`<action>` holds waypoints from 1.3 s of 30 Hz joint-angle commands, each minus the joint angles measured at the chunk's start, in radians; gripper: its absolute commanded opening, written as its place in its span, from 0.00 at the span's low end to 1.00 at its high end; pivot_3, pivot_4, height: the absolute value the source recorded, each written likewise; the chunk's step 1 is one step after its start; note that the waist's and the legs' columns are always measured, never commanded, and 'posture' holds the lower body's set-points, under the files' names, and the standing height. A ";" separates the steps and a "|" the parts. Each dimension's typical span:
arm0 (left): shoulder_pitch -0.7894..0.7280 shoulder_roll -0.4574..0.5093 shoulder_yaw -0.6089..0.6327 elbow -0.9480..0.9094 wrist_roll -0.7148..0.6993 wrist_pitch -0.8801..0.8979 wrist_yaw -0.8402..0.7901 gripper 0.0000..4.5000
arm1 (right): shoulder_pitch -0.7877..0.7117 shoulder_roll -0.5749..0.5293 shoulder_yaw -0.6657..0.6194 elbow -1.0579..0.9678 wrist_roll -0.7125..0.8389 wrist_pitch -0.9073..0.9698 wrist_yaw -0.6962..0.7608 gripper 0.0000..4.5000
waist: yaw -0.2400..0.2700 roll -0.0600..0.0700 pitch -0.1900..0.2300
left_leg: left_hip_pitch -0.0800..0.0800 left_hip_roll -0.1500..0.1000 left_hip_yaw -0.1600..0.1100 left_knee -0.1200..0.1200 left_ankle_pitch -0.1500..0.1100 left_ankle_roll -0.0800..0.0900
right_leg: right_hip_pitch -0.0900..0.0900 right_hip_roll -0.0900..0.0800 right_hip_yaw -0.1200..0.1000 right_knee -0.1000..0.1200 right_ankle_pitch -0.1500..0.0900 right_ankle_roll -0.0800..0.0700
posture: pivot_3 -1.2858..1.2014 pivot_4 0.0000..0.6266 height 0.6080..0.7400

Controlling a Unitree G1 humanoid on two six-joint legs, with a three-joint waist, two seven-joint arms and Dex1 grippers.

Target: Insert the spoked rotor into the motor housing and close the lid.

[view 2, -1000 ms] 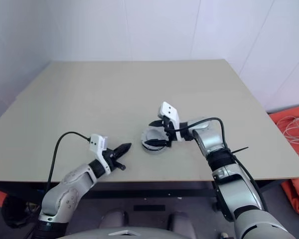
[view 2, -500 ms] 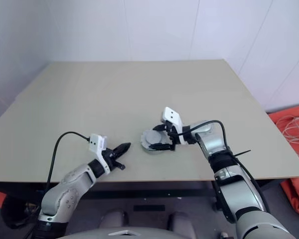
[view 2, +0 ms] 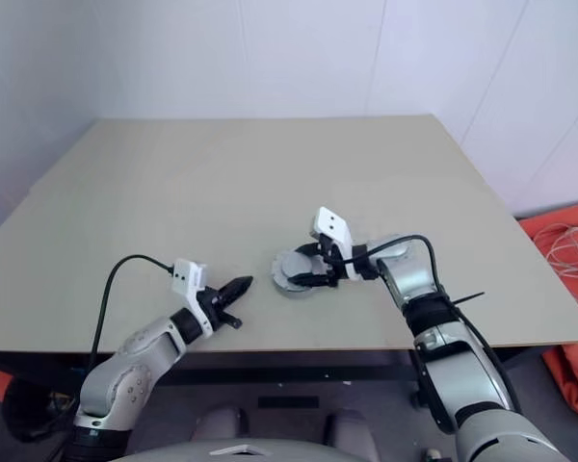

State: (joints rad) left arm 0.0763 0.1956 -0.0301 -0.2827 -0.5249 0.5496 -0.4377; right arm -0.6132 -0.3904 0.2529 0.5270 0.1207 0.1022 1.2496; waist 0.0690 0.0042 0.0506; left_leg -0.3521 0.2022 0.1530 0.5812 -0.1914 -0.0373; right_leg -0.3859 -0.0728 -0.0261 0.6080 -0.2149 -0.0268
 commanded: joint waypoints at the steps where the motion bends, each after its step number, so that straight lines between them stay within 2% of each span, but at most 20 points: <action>1: -0.016 0.003 0.008 -0.013 0.000 -0.022 -0.013 0.00 | 0.012 -0.015 0.008 -0.035 -0.012 -0.015 0.010 0.70 | 0.000 0.000 0.000 | 0.000 0.000 0.000 0.000 0.000 0.000 | 0.000 0.000 0.000 0.000 0.000 0.000 | 0.52 0.00 1.00; 7: -0.015 0.002 0.005 -0.010 0.003 -0.025 -0.015 0.00 | 0.008 -0.037 0.026 -0.041 -0.036 -0.025 0.019 0.70 | 0.001 0.000 0.000 | 0.000 0.000 0.000 0.000 0.000 0.000 | 0.000 0.000 0.000 0.000 0.000 0.000 | 0.52 0.00 1.00; 21: -0.007 -0.007 -0.004 -0.012 0.006 -0.033 -0.015 0.00 | -0.013 -0.036 0.025 -0.066 -0.041 0.076 -0.034 0.70 | 0.001 0.000 0.000 | 0.000 0.000 0.000 0.000 0.000 0.000 | 0.001 0.000 0.000 0.000 0.000 0.000 | 0.52 0.00 1.00; 29: -0.009 -0.009 -0.001 -0.014 0.004 -0.029 -0.011 0.00 | -0.007 -0.040 0.034 -0.073 -0.060 0.051 -0.061 0.70 | 0.001 0.000 0.000 | 0.001 0.000 0.000 0.000 0.000 0.000 | 0.001 0.000 0.000 0.000 -0.003 0.006 | 0.52 0.00 1.00; 39: -0.014 -0.008 0.004 -0.013 0.003 -0.026 -0.007 0.00 | 0.007 -0.046 0.041 -0.088 -0.070 0.038 -0.075 0.70 | 0.001 0.000 0.000 | 0.001 0.000 0.000 0.000 0.000 0.000 | 0.001 0.000 0.000 0.000 -0.003 0.006 | 0.52 0.00 1.00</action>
State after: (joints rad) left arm 0.0784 0.1886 -0.0328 -0.2776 -0.5226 0.5404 -0.4416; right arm -0.6084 -0.4203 0.2936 0.4552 0.0763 0.1390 1.1935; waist 0.0695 0.0042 0.0506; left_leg -0.3515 0.2021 0.1529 0.5812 -0.1915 -0.0372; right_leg -0.3852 -0.0729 -0.0260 0.6079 -0.2182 -0.0211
